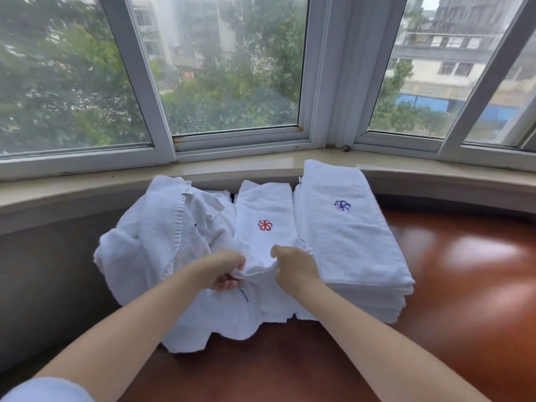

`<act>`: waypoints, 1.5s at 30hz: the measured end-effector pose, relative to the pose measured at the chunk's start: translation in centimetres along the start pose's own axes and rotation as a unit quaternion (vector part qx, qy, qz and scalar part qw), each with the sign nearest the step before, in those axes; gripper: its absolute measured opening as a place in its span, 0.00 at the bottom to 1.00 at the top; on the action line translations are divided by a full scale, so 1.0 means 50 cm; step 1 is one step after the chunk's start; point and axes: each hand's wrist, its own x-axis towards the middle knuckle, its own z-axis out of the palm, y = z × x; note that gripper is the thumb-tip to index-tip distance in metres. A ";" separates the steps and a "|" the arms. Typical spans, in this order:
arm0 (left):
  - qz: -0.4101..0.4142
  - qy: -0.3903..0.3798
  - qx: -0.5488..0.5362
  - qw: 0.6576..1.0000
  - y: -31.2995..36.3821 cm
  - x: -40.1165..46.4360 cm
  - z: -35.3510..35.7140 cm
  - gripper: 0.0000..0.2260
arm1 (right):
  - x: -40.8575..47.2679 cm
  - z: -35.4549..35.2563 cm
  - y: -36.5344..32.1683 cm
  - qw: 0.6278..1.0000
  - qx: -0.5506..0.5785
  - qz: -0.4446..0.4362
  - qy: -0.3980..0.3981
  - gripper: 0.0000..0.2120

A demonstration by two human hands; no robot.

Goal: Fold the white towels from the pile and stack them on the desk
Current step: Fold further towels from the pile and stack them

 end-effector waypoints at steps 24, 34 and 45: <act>0.175 0.175 0.675 0.695 -0.011 0.100 -0.009 0.16 | -0.007 0.071 -0.026 0.956 -0.032 0.055 -0.286 0.34; 0.206 0.246 0.655 0.684 0.001 0.118 -0.004 0.20 | 0.030 0.093 -0.017 0.955 -0.065 -0.023 -0.287 0.31; 0.207 0.253 0.548 0.770 0.102 0.175 -0.031 0.06 | 0.049 0.190 0.009 0.974 0.062 0.100 -0.191 0.44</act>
